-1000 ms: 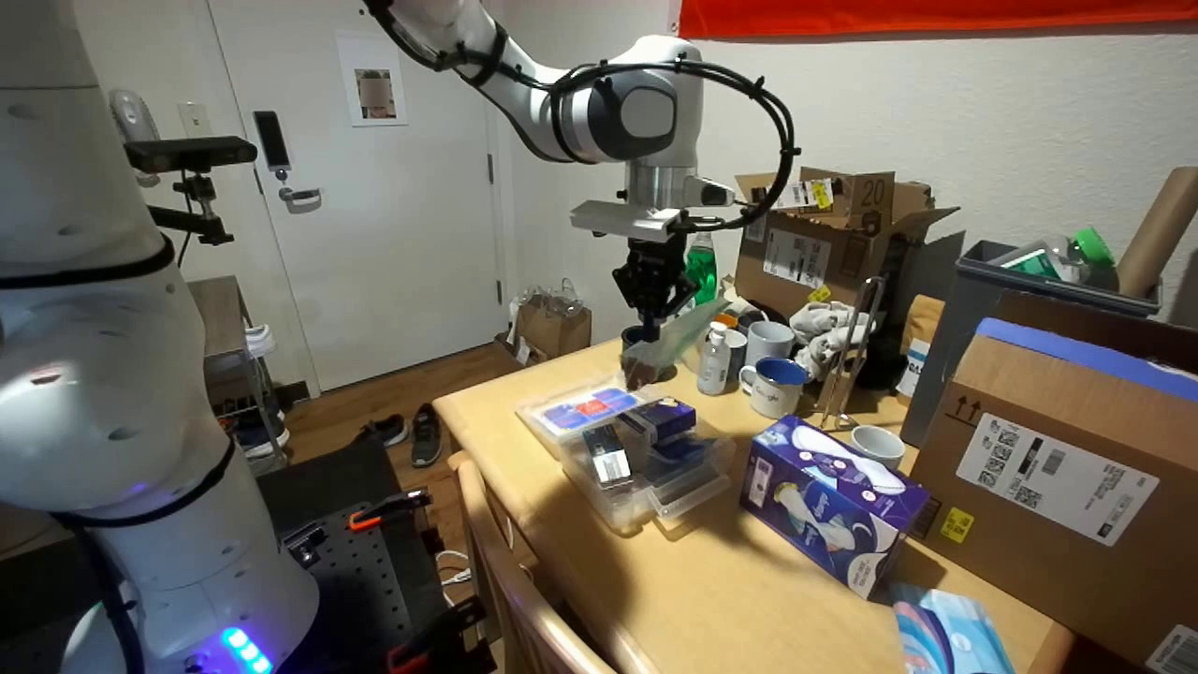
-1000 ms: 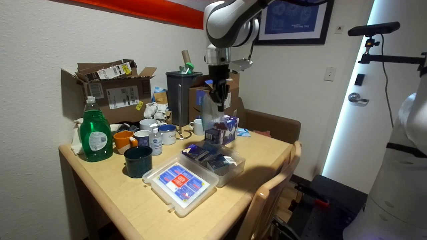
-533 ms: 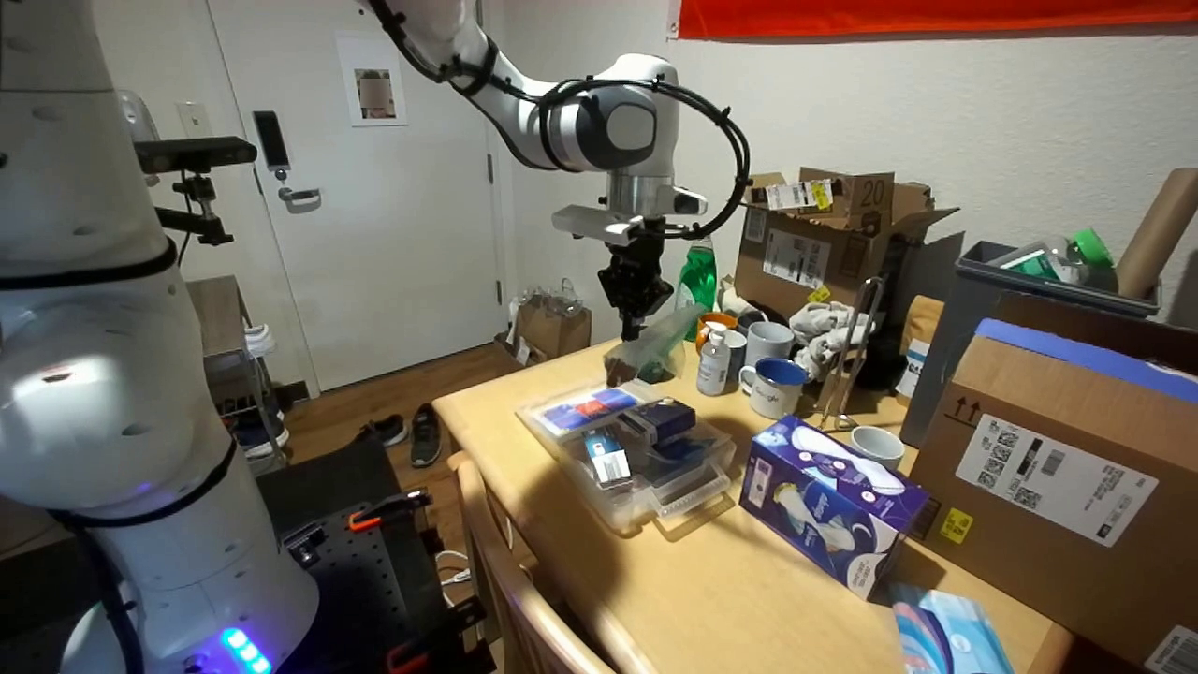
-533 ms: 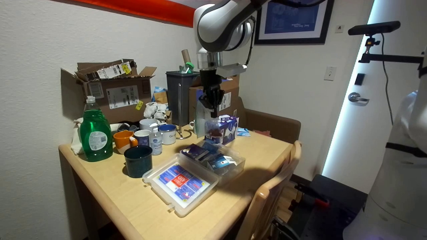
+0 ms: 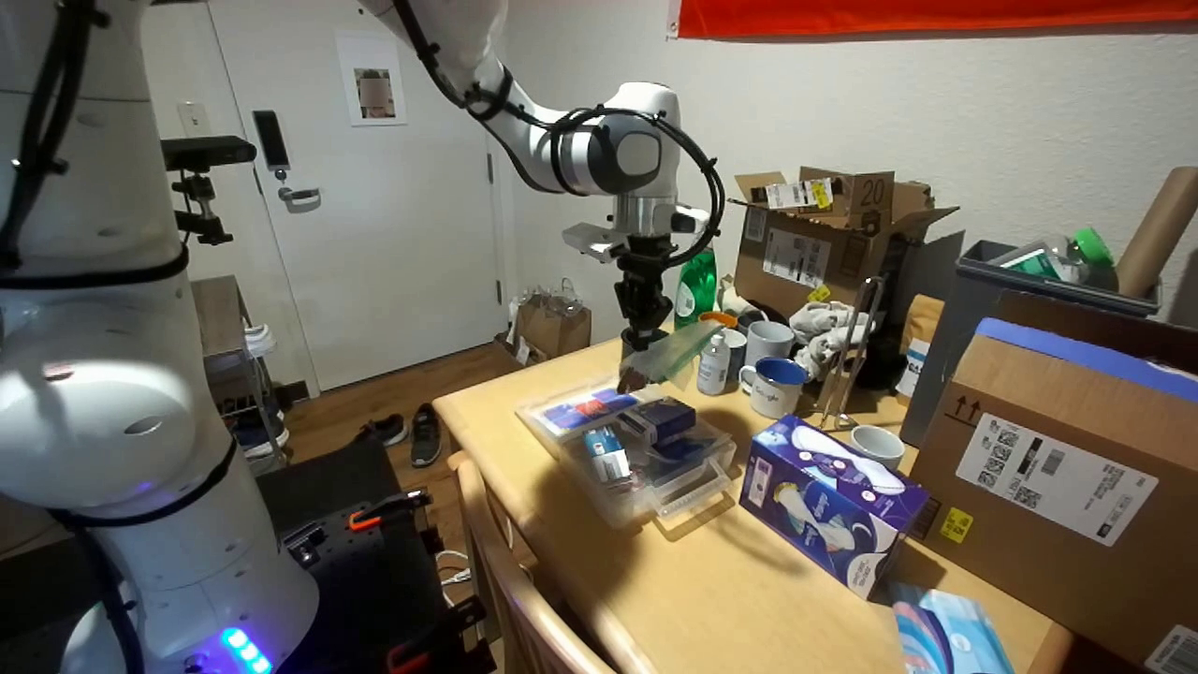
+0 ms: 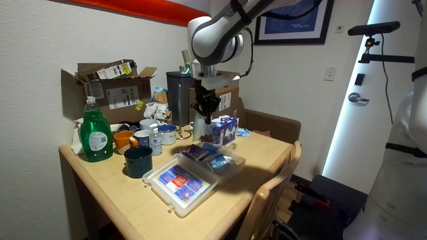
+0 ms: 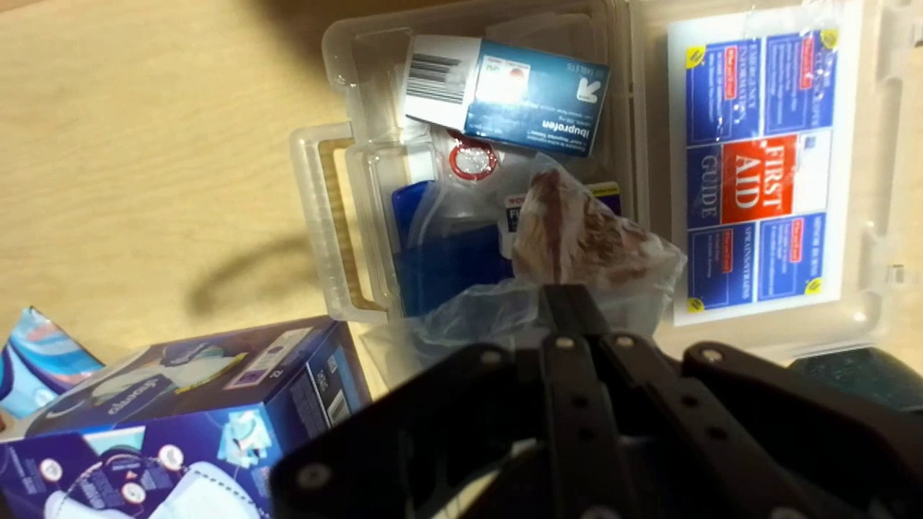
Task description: Pick the plastic zip bag on the table and put it in the plastic box
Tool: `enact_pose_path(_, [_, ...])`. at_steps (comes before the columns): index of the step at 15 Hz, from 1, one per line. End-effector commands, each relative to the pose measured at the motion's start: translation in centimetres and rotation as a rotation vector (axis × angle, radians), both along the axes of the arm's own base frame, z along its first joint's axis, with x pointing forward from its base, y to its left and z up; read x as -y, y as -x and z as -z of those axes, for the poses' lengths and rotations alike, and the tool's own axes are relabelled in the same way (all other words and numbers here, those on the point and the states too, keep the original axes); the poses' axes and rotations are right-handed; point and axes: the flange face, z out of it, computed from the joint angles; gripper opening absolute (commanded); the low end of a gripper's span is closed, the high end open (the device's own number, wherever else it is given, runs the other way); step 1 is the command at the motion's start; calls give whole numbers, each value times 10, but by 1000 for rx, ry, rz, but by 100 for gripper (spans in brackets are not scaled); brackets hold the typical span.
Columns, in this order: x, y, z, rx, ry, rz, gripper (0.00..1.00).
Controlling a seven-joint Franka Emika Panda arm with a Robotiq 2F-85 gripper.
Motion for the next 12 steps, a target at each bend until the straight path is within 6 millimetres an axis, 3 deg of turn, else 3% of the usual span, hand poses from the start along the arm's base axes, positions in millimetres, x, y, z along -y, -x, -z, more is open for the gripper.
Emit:
enact_pose_path(1, [11, -17, 16, 32, 12, 136, 0])
enact_pose_path(7, [47, -31, 22, 69, 4, 313, 0])
enact_pose_path(12, [62, -40, 34, 67, 18, 375, 0])
